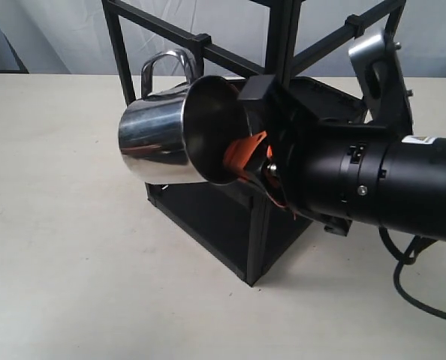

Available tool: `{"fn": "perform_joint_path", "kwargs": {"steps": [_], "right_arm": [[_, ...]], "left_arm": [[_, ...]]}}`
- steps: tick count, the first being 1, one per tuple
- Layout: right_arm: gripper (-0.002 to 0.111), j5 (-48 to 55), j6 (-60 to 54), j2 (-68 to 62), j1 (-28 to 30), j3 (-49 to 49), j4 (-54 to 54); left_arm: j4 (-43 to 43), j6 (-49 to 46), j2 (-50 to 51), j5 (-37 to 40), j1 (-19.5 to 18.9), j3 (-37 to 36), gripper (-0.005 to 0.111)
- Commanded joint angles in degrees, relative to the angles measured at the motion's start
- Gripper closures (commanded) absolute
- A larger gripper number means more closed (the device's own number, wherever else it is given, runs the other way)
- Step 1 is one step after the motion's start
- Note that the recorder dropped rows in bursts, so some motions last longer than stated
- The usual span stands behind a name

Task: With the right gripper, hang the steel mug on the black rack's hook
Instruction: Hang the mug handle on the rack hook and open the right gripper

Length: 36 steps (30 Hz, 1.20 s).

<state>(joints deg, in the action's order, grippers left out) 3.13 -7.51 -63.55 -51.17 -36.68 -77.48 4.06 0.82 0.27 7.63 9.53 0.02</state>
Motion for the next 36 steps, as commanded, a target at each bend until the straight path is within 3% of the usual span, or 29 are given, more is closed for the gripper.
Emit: {"fn": "perform_joint_path", "kwargs": {"steps": [1,24,26,29,31,36], "right_arm": [[0.109,-1.6,0.2,-1.7,-0.3,0.0,-4.5],[0.109,-5.1,-1.4,-2.0,-0.3,4.9,-8.4],[0.099,-5.1,-2.0,-2.0,-0.3,4.9,-7.8],[0.066,-4.8,-2.0,-2.0,-0.3,4.9,-7.8],[0.056,-3.1,-2.5,-2.0,-0.3,4.9,-7.6],[0.055,-0.7,-3.2,0.8,-0.3,4.9,-2.4]], "left_arm": [[0.0,0.1,-0.3,-0.3,0.3,0.0,0.105],[0.0,0.1,-0.3,-0.3,0.3,0.0,0.105],[0.0,0.1,-0.3,-0.3,0.3,0.0,0.105],[0.0,0.1,-0.3,-0.3,0.3,0.0,0.105],[0.0,0.1,-0.3,-0.3,0.3,0.0,0.105],[0.0,0.1,-0.3,-0.3,0.3,0.0,0.105]]}}
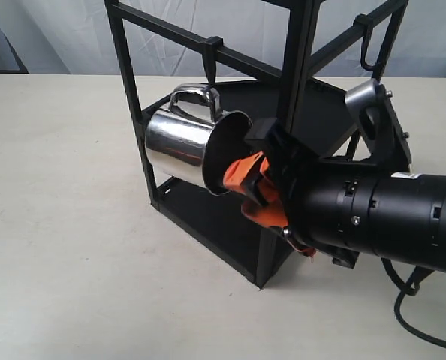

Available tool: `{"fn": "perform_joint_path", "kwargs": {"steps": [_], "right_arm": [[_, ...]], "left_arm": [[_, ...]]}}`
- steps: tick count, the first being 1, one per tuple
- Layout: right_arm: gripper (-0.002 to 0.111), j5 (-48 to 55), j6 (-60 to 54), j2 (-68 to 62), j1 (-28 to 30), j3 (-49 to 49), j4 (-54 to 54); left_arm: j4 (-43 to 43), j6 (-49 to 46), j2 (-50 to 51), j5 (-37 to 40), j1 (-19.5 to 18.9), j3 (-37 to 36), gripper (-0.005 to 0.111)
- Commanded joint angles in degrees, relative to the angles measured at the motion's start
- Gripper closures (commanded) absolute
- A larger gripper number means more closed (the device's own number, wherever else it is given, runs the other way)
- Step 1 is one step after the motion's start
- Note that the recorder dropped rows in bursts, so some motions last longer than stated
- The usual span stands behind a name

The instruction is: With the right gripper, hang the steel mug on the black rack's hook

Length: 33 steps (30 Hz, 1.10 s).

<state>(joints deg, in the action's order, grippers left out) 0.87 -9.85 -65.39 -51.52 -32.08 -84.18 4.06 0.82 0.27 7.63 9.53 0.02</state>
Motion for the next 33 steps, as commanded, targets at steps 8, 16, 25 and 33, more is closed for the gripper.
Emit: {"fn": "perform_joint_path", "kwargs": {"steps": [8,16,25,33], "right_arm": [[0.056,2.7,-0.9,13.1,0.1,0.4,9.5],[0.102,7.2,-0.9,19.3,0.1,1.9,19.9],[0.108,11.1,-0.9,21.5,0.1,1.9,24.0],[0.108,5.9,-1.2,21.8,0.1,2.1,30.5]], "left_arm": [[0.0,0.1,-0.3,-0.3,0.3,0.0,0.105],[0.0,0.1,-0.3,-0.3,0.3,0.0,0.105],[0.0,0.1,-0.3,-0.3,0.3,0.0,0.105],[0.0,0.1,-0.3,-0.3,0.3,0.0,0.105]]}}
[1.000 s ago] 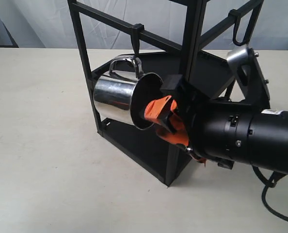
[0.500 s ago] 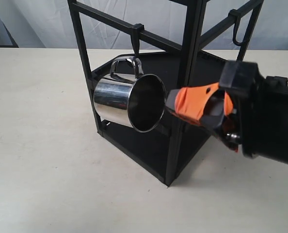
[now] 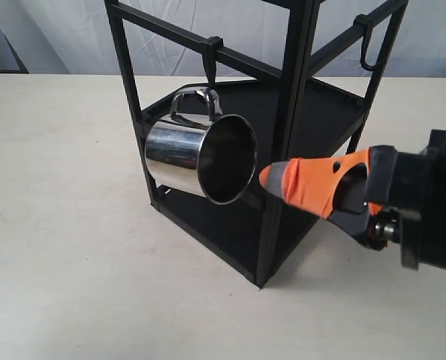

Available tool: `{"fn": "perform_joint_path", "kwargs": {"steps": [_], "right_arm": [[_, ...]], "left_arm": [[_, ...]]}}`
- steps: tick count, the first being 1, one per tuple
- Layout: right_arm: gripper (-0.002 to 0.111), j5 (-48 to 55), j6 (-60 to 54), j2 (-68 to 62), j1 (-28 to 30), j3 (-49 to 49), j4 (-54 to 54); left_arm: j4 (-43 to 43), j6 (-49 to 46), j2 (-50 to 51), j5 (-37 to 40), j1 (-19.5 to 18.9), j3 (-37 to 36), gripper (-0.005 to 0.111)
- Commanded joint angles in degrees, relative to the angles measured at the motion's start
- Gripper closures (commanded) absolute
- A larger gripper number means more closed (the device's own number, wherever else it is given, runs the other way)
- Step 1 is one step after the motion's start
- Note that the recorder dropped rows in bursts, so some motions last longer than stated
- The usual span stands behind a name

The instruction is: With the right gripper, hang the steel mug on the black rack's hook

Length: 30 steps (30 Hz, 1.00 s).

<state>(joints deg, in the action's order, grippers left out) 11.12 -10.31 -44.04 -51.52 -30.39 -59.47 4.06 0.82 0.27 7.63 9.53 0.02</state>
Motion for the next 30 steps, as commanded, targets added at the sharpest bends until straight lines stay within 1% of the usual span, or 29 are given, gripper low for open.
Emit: {"fn": "perform_joint_path", "kwargs": {"steps": [1,3,5,6,13,15,20,26,30], "right_arm": [[0.108,-6.3,-1.4,0.4,0.1,0.6,9.6],[0.108,-10.3,-2.9,0.9,0.7,1.1,16.9],[0.108,-10.4,-3.2,1.3,3.3,2.0,24.8],[0.108,-10.4,-3.2,1.5,4.8,2.6,26.5],[0.108,-10.0,-3.1,7.8,22.5,11.4,25.8],[0.108,-8.7,-3.3,12.1,26.9,14.1,26.1],[0.108,-5.1,-3.3,24.3,36.5,19.9,30.8],[0.108,-2.2,-3.3,36.4,45.5,26.9,32.5],[0.108,0.3,-3.3,40.7,49.5,29.6,32.2]], "left_arm": [[0.0,0.1,-0.3,-0.3,0.3,0.0,0.105],[0.0,0.1,-0.3,-0.3,0.3,0.0,0.105],[0.0,0.1,-0.3,-0.3,0.3,0.0,0.105],[0.0,0.1,-0.3,-0.3,0.3,0.0,0.105],[0.0,0.1,-0.3,-0.3,0.3,0.0,0.105],[0.0,0.1,-0.3,-0.3,0.3,0.0,0.105],[0.0,0.1,-0.3,-0.3,0.3,0.0,0.105],[0.0,0.1,-0.3,-0.3,0.3,0.0,0.105],[0.0,0.1,-0.3,-0.3,0.3,0.0,0.105]]}}
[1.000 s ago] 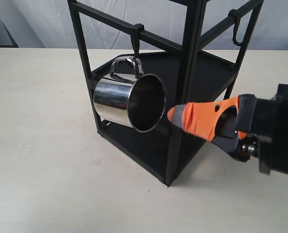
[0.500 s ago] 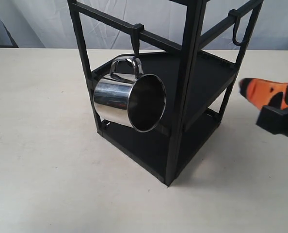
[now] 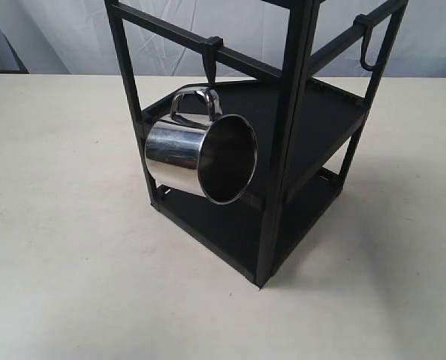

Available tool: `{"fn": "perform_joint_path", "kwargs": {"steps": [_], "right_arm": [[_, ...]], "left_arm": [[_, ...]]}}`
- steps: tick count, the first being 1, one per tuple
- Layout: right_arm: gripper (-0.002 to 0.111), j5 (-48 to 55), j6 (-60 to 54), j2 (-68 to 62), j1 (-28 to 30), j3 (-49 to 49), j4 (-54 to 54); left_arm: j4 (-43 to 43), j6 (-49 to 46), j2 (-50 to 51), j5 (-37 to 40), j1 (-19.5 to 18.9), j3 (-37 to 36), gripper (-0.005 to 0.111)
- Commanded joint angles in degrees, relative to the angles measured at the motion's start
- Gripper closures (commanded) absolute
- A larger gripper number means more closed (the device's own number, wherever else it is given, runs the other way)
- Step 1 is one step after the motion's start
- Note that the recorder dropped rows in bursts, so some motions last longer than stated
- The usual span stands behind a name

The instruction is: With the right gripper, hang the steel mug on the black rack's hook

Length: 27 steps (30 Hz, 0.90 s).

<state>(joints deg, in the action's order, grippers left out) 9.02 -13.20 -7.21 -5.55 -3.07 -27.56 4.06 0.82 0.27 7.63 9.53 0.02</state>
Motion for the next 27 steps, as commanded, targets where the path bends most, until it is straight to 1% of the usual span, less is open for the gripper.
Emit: {"fn": "perform_joint_path", "kwargs": {"steps": [1,5,7,27], "right_arm": [[0.108,3.2,-0.4,4.5,4.6,2.8,0.2],[0.108,7.7,-0.4,7.2,8.4,3.1,0.3],[0.108,8.4,-0.4,7.2,9.4,3.1,0.6],[0.108,8.4,-0.4,7.2,9.6,3.1,0.1]], "left_arm": [[0.0,0.1,-0.3,-0.3,0.3,0.0,0.105],[0.0,0.1,-0.3,-0.3,0.3,0.0,0.105],[0.0,0.1,-0.3,-0.3,0.3,0.0,0.105],[0.0,0.1,-0.3,-0.3,0.3,0.0,0.105]]}}
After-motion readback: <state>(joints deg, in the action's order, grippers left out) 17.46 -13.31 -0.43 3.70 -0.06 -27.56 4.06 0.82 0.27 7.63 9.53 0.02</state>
